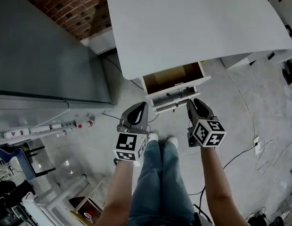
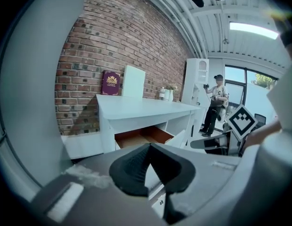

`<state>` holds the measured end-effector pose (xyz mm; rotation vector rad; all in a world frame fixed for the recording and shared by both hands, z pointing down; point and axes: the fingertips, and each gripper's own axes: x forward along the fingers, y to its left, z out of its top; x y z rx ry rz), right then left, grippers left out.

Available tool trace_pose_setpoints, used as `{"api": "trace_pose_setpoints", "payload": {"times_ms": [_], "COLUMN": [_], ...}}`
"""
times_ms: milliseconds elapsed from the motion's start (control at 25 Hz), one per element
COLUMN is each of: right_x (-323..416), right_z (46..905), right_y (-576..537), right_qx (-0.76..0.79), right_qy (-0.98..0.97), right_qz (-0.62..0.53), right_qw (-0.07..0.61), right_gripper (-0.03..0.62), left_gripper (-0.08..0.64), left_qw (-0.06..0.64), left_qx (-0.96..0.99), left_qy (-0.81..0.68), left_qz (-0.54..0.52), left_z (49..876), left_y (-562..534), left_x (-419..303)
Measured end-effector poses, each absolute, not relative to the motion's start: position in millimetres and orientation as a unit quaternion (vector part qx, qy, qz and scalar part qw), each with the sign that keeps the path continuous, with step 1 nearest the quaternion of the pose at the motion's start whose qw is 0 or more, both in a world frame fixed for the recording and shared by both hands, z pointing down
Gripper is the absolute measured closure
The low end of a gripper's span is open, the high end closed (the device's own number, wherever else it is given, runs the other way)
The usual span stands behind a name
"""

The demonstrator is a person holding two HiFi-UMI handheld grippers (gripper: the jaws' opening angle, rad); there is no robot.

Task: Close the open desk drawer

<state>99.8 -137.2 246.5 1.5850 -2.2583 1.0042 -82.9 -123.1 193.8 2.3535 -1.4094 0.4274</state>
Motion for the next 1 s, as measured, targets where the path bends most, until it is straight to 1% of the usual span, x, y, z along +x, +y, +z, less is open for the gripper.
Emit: {"api": "trace_pose_setpoints", "payload": {"times_ms": [200,400,560,680,920,960,1000], "right_x": [100,101,99,94,83,81,80], "right_z": [281,310,329,336,347,347,346], "right_y": [-148,-162,-172,-178,-190,-191,-192], "right_qx": [0.541,0.540,0.540,0.533,0.502,0.494,0.486], "right_qy": [-0.745,-0.717,-0.705,-0.699,-0.668,-0.665,-0.662], "right_qz": [0.383,0.441,0.459,0.476,0.543,0.551,0.557], "right_qw": [0.071,0.023,0.017,-0.002,-0.082,-0.102,-0.120], "right_gripper": [0.479,0.479,0.477,0.476,0.478,0.502,0.506], "left_gripper": [0.561,0.561,0.561,0.561,0.561,0.561,0.561], "left_qw": [0.187,0.195,0.197,0.200,0.210,0.211,0.213], "left_qx": [0.837,0.840,0.841,0.842,0.842,0.842,0.841], "left_qy": [-0.487,-0.476,-0.473,-0.470,-0.464,-0.464,-0.464], "left_qz": [0.165,0.171,0.173,0.175,0.178,0.177,0.178], "left_z": [217,231,237,242,253,255,256], "left_y": [-121,-121,-127,-131,-133,-133,-134], "left_x": [-79,-74,-75,-76,-80,-81,-83]}}
